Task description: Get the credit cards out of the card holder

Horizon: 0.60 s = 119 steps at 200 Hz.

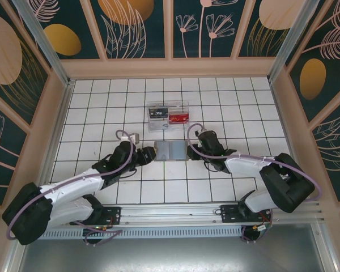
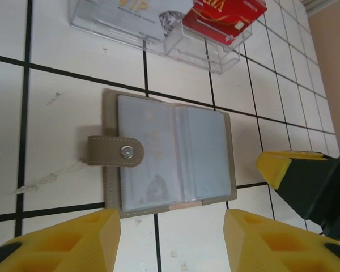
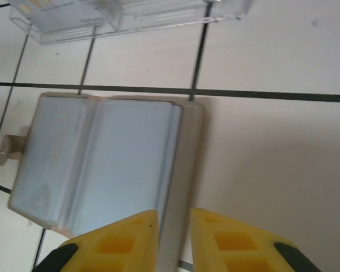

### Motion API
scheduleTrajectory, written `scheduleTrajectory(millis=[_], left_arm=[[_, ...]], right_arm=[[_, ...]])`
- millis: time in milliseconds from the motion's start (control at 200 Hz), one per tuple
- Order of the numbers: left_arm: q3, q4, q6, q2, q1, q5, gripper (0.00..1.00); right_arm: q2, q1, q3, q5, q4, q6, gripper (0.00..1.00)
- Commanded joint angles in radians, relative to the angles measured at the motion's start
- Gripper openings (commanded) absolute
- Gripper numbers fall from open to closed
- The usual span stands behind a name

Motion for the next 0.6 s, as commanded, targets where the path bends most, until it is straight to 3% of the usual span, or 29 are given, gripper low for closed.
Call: scheduleTrajectory(millis=[0,150,591], left_arm=[[0.054,0.038,-0.011,0.056,-0.025,-0.002,0.51],[0.081,0.058,-0.020,0.129,-0.052,-0.011,0.46],[0.111,0.072,-0.017,0.245,-0.068,-0.008,0.42]], right_arm=[[-0.004,-0.047,-0.036,-0.053,0.075,0.065,0.23],[0.026,-0.073,-0.036,-0.132,0.094,0.086,0.23],[0.097,-0.047,-0.008,-0.154,0.105,0.101,0.24]])
